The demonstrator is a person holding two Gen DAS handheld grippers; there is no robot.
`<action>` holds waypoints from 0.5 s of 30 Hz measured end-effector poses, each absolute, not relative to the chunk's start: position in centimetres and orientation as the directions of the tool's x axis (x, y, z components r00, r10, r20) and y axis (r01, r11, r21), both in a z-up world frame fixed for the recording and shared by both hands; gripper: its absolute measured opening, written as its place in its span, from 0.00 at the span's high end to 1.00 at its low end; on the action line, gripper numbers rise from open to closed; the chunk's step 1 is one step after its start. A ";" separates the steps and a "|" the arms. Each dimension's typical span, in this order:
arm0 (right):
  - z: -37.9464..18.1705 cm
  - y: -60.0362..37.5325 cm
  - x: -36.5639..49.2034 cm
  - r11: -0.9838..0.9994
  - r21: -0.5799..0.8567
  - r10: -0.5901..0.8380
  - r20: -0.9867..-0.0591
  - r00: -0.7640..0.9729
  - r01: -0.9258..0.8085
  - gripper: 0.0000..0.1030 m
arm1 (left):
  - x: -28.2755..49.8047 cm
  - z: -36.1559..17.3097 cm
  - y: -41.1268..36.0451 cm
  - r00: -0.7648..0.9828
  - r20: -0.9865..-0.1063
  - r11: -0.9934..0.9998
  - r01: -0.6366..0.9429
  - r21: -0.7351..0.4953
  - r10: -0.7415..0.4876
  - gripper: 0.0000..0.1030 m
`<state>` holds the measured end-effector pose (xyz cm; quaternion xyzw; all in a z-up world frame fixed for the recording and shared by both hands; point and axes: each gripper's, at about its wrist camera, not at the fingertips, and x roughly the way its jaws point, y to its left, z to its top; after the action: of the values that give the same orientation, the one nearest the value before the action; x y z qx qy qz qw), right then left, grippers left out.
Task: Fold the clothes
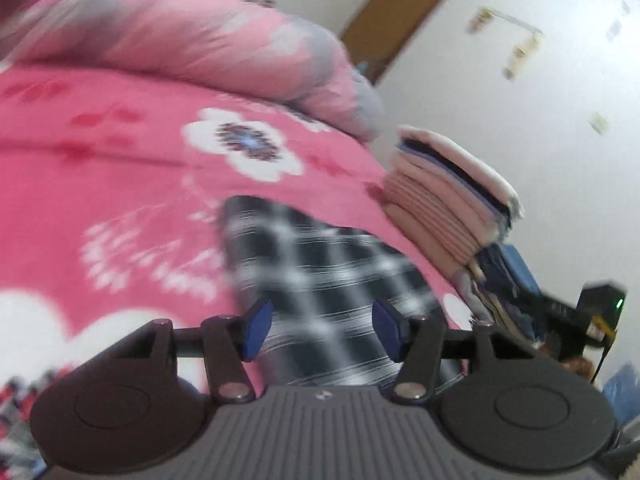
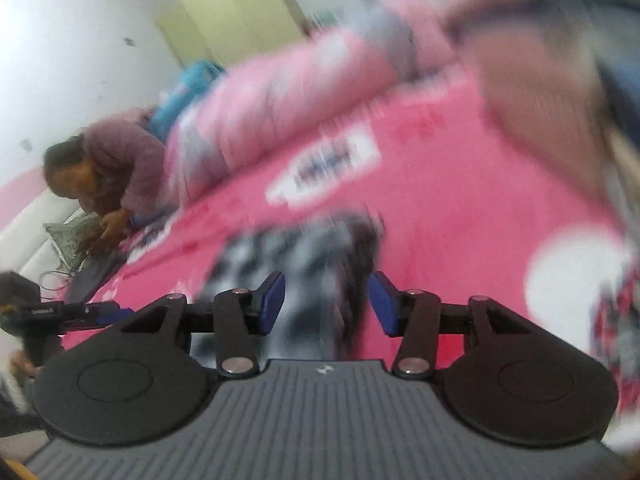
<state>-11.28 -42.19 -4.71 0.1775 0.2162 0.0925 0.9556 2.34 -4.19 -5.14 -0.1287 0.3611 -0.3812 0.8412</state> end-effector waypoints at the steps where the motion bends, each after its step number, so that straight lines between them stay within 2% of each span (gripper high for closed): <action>1: -4.5 -41.2 -10.9 0.931 0.345 0.247 -0.358 0.900 -0.119 0.65 | 1.9 -5.2 -5.6 0.449 -0.524 0.682 0.579 -0.447 -0.724 0.48; 4: -5.8 -39.1 -9.4 0.940 0.302 0.265 -0.354 0.897 -0.158 0.73 | 1.0 -6.7 -9.0 0.444 -0.583 0.700 0.629 -0.338 -0.681 0.51; 5: -7.2 -38.7 -8.8 0.946 0.288 0.263 -0.401 0.878 -0.151 0.75 | 1.0 -7.9 -9.9 0.430 -0.610 0.704 0.633 -0.321 -0.665 0.52; 6: -9.2 -38.5 -8.1 0.960 0.260 0.228 -0.492 0.840 -0.109 0.79 | 0.9 -9.0 -10.2 0.425 -0.628 0.710 0.632 -0.309 -0.652 0.55; 8: -12.1 -39.3 -8.0 0.953 0.296 0.222 -0.526 0.821 -0.068 0.79 | 0.8 -10.6 -10.1 0.430 -0.632 0.715 0.630 -0.303 -0.645 0.56; 11: -9.6 -39.7 -7.2 0.960 0.269 0.217 -0.566 0.795 -0.071 0.80 | 0.8 -10.5 -9.7 0.428 -0.618 0.707 0.632 -0.317 -0.660 0.56; 15: -3.7 -39.4 -6.3 0.972 0.189 0.215 -0.468 0.857 -0.141 0.80 | 0.9 -10.6 -9.2 0.422 -0.611 0.699 0.635 -0.328 -0.670 0.56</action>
<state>-6.32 -39.41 -3.65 0.0741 0.2509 0.0926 0.9607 0.87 -9.22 -10.62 -0.0231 0.3730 -0.3870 0.8430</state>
